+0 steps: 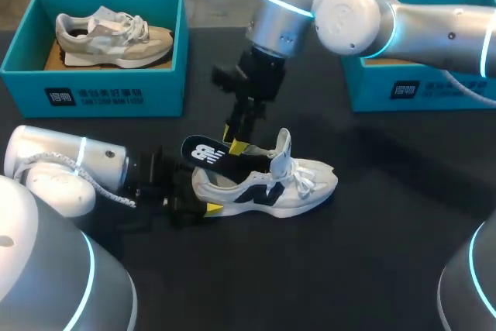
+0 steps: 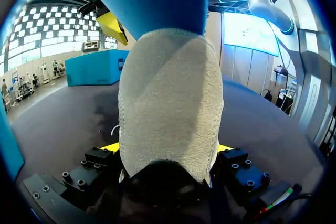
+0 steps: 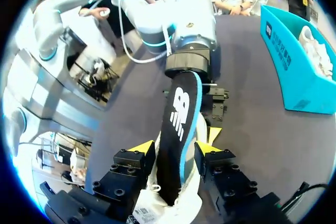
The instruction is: Take the shoe out of the shoebox, open the shoe tongue, remove and reinsert the insole, then place the shoe into the shoebox
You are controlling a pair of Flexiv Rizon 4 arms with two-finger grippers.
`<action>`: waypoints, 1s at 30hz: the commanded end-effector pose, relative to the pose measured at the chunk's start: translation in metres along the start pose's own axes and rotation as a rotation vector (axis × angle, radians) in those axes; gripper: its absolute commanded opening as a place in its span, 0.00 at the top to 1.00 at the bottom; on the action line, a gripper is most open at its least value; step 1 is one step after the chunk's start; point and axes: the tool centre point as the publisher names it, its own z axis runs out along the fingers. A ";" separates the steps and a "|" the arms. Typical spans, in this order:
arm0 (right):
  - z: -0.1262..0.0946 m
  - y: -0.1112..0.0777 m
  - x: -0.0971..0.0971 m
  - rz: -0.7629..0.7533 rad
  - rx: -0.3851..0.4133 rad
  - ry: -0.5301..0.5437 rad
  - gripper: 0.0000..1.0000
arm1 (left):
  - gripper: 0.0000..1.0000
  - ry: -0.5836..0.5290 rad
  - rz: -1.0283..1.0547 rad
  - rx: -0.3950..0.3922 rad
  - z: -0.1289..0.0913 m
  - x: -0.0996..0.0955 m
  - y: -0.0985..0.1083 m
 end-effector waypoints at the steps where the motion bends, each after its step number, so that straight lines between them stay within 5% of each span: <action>1: 0.005 -0.004 -0.002 0.028 -0.050 0.015 0.51 | 1.00 0.000 0.000 -0.002 0.003 -0.001 0.004; 22: 0.027 0.001 0.003 0.106 -0.105 0.082 0.54 | 1.00 0.000 0.000 -0.002 0.003 -0.001 0.004; 26: 0.029 -0.001 0.007 0.120 -0.100 0.083 0.62 | 1.00 0.000 0.000 -0.002 0.003 -0.001 0.004; 30: 0.030 -0.001 0.007 0.119 -0.106 0.079 0.97 | 1.00 0.000 0.000 -0.002 0.003 -0.001 0.004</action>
